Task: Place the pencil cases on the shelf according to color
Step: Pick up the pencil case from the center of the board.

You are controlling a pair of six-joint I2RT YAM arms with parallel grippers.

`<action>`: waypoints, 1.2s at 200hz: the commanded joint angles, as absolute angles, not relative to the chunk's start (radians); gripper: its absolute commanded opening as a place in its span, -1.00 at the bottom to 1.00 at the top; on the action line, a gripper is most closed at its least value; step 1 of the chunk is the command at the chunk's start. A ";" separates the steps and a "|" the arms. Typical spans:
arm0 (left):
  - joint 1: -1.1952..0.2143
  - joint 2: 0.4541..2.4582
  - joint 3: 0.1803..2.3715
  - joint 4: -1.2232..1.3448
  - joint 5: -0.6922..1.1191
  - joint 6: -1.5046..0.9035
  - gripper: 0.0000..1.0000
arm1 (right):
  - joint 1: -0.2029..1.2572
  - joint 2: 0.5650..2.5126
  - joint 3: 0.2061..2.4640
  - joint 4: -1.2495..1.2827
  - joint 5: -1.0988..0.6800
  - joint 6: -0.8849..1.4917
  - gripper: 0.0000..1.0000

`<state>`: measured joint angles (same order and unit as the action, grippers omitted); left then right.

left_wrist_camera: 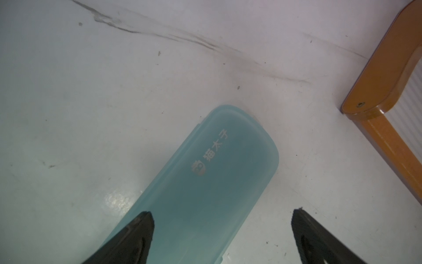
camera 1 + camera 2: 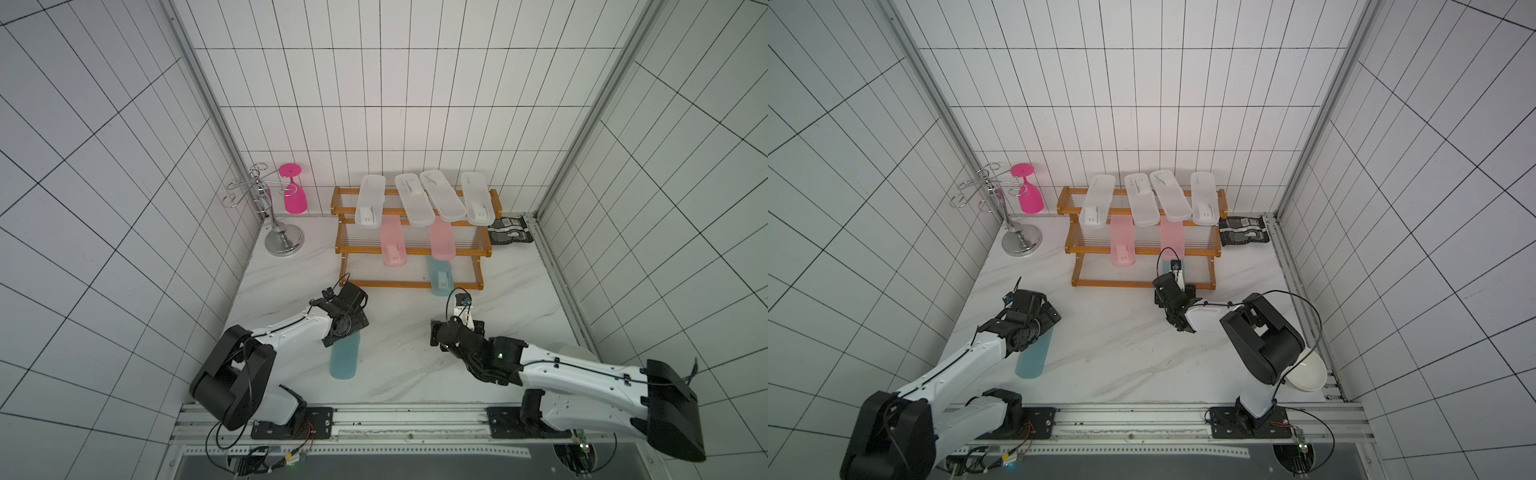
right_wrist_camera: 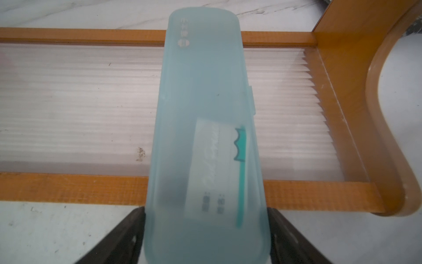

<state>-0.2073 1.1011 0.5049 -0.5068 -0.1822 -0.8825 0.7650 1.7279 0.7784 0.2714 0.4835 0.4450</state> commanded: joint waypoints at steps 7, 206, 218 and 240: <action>-0.204 1.134 0.522 -0.534 -0.073 -0.899 0.96 | 0.758 1.708 0.805 0.266 0.475 0.459 0.98; -0.067 1.300 0.578 -0.642 -0.010 -0.876 0.95 | 1.169 1.288 0.692 -0.242 0.602 0.827 0.98; -0.070 1.343 0.586 -0.641 0.019 -0.860 0.95 | 1.189 1.255 0.685 -0.266 0.620 0.829 0.98; -0.149 1.371 0.601 -0.653 -0.004 -0.853 0.95 | 1.205 1.202 0.655 -0.298 0.646 0.838 0.98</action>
<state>-0.0738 1.3151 0.6178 -0.6010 -0.0433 -0.8959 1.1862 1.2530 0.7013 -0.2161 0.5770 0.8055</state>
